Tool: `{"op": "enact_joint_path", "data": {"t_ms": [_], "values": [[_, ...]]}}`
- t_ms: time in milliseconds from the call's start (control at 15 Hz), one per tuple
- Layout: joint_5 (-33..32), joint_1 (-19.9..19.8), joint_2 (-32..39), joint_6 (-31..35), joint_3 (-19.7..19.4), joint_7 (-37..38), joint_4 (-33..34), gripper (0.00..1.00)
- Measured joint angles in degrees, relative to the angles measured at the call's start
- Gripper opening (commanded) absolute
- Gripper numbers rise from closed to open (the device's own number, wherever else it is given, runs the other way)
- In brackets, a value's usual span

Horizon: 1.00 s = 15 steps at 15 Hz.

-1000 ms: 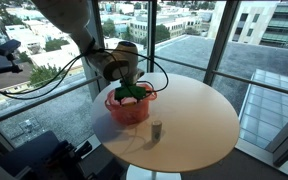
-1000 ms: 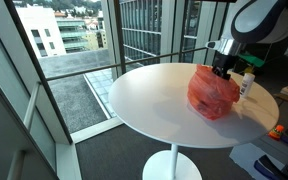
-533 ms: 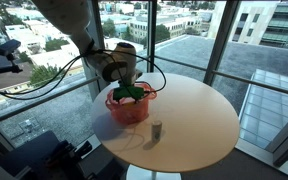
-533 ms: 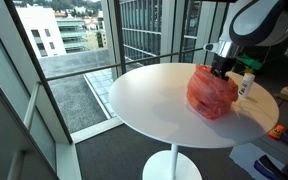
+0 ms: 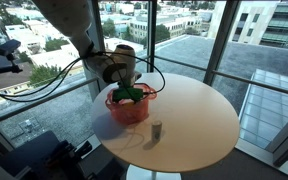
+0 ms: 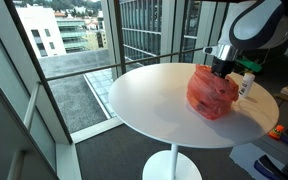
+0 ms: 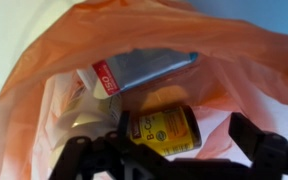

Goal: Pick up the mentos container from the orange plastic and put it on the table

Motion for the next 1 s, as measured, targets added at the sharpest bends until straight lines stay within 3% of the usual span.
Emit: {"op": "enact_joint_path", "data": {"t_ms": [1000], "values": [[-2.8,0.0,1.3,0.0,-0.2,2.5,0.2,1.0]]}}
